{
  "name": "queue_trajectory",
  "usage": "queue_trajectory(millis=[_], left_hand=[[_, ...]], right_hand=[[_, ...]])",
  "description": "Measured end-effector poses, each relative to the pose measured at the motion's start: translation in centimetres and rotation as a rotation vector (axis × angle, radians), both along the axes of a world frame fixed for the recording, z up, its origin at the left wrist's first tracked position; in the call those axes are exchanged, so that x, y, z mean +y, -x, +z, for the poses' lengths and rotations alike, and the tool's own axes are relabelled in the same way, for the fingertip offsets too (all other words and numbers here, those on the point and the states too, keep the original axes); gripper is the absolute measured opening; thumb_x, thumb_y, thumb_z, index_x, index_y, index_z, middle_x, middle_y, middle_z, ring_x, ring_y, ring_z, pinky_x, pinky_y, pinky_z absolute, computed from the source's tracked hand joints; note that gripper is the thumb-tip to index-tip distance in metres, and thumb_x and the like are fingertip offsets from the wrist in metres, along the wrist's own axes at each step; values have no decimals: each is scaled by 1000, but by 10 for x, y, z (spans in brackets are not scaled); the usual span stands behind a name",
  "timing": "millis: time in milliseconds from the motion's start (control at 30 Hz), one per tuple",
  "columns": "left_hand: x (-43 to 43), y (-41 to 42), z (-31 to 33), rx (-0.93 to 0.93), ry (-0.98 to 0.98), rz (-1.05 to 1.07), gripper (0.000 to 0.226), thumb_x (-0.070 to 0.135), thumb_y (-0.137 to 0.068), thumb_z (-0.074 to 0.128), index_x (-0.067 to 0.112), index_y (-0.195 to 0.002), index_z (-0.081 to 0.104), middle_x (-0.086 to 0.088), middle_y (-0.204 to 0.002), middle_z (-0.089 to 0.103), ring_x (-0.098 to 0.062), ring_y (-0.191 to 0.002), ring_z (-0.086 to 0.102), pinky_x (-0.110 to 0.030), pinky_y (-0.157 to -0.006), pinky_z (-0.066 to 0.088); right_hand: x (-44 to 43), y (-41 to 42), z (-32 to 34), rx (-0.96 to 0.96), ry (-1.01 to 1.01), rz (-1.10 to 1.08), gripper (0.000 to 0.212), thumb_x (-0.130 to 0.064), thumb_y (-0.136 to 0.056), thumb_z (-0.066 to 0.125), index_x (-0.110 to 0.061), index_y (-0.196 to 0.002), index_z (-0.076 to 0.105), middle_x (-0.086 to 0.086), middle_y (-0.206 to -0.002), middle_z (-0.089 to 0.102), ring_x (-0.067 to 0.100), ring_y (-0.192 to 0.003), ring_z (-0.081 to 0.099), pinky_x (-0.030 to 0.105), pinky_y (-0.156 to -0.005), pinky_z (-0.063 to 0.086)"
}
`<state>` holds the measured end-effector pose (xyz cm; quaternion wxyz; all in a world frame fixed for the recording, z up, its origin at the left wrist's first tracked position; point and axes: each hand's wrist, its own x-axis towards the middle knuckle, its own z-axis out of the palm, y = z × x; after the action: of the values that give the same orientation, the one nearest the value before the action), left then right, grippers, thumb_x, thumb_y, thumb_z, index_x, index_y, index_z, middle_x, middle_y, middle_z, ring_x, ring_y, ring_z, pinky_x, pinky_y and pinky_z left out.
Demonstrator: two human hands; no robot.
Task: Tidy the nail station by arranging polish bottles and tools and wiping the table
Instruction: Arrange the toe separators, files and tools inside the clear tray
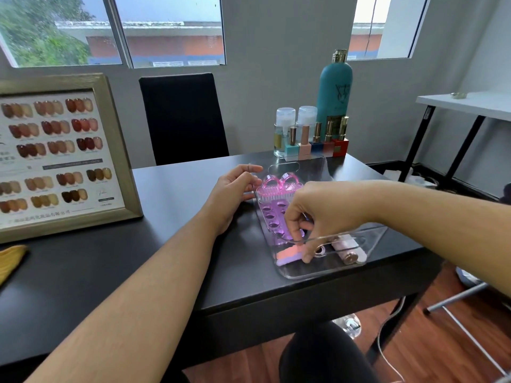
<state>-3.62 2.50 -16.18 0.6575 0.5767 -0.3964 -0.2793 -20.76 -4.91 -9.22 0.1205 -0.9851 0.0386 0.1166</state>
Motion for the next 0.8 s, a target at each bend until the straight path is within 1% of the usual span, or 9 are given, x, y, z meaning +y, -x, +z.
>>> queue_trajectory(millis=[100, 233, 333, 500, 600, 700, 800], left_hand=[[0, 0, 0, 9, 12, -3, 26, 8, -87, 43, 22, -95, 64, -4, -85, 63, -10, -76, 59, -18, -64, 50], [1, 0, 0, -2, 6, -2, 25, 9, -87, 44, 22, -96, 64, -4, -86, 63, -11, -77, 60, -19, -66, 50], [1, 1, 1, -3, 5, -2, 25, 9, -87, 44, 21, -96, 64, -5, -87, 63, -11, -78, 59, -18, -65, 49], [1, 2, 2, 1, 8, 1, 26, 8, -87, 43, 21, -96, 64, -4, -85, 62, -10, -76, 59, -17, -63, 50], [1, 2, 2, 1, 6, 1, 26, 7, -87, 43, 21, -96, 63, -5, -86, 62, -11, -77, 59, -19, -64, 50], [1, 2, 2, 3, 4, 3, 26, 7, -87, 43, 20, -96, 63, -5, -86, 62, -12, -77, 58, -20, -65, 50], [2, 3, 3, 3, 6, 6, 26, 7, -88, 42, 19, -98, 63, -5, -85, 62, -11, -76, 59, -17, -63, 51]], right_hand=[[-1, 3, 2, -32, -11, -6, 26, -42, -65, 81, -23, -76, 67, -6, -53, 49, 5, -46, 43, 12, -49, 38], [1, 4, 0, -29, 31, -12, 29, -44, -65, 81, -20, -78, 69, -7, -47, 45, 5, -45, 43, 15, -49, 36], [2, 2, 0, -26, 72, -17, 27, -44, -67, 80, -20, -77, 69, -7, -49, 45, 3, -46, 44, 18, -51, 37], [4, 1, 2, -28, 113, -9, 25, -47, -68, 78, -25, -72, 65, -9, -53, 46, -4, -49, 46, 14, -46, 37], [3, 1, 2, -30, 93, -11, 27, -46, -68, 78, -23, -72, 65, -9, -54, 47, -6, -51, 46, 12, -48, 39], [2, 1, 0, -41, 82, -9, 25, -45, -68, 78, -25, -69, 63, -8, -54, 46, -4, -49, 45, 9, -49, 38], [1, 1, -2, -54, 91, -7, 26, -46, -68, 78, -26, -67, 61, -9, -53, 45, -2, -48, 43, 9, -48, 38]])
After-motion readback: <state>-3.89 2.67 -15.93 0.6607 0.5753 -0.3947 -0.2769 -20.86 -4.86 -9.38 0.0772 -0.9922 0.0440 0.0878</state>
